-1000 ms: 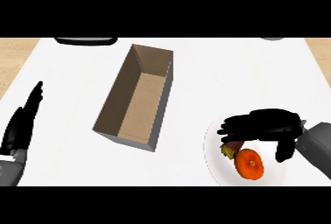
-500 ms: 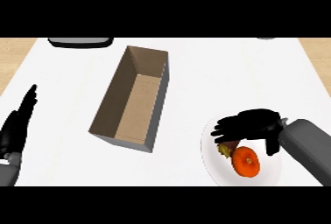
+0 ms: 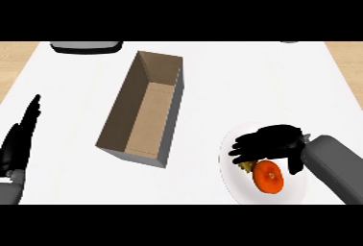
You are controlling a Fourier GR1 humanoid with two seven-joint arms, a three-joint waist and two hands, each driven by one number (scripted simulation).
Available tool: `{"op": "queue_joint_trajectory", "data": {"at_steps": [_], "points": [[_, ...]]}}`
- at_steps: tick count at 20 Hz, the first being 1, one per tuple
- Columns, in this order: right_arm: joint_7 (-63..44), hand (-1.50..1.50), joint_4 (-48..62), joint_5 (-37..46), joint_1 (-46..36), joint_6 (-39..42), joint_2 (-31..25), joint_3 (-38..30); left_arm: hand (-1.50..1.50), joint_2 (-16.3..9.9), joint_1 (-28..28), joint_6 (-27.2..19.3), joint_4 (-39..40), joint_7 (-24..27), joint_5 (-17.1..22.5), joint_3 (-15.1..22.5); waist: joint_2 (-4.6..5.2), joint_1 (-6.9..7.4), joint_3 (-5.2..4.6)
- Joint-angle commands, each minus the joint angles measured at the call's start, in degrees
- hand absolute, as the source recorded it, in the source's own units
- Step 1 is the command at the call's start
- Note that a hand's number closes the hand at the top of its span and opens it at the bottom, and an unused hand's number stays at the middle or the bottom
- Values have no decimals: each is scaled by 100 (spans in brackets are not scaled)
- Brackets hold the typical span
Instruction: Pick the squash from the plate and place it in the cardboard box
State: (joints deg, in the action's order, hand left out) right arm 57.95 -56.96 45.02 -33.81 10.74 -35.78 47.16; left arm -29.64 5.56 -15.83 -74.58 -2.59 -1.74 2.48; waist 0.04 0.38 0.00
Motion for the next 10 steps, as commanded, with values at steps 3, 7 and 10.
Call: {"op": "queue_joint_trajectory", "data": {"at_steps": [3,7,10], "points": [[1045,-150,-671,-263,289,477,-551,82,0,75,60,48,156,-34,-64,-67,-17,-86,-4],[1044,-150,-824,-475,123,689,-616,18,0,34,117,106,-119,-262,-86,-109,-17,-28,-1],[728,-150,-924,-132,385,439,-782,174,0,133,-286,102,-467,-240,-153,-52,-19,4,1]]}}
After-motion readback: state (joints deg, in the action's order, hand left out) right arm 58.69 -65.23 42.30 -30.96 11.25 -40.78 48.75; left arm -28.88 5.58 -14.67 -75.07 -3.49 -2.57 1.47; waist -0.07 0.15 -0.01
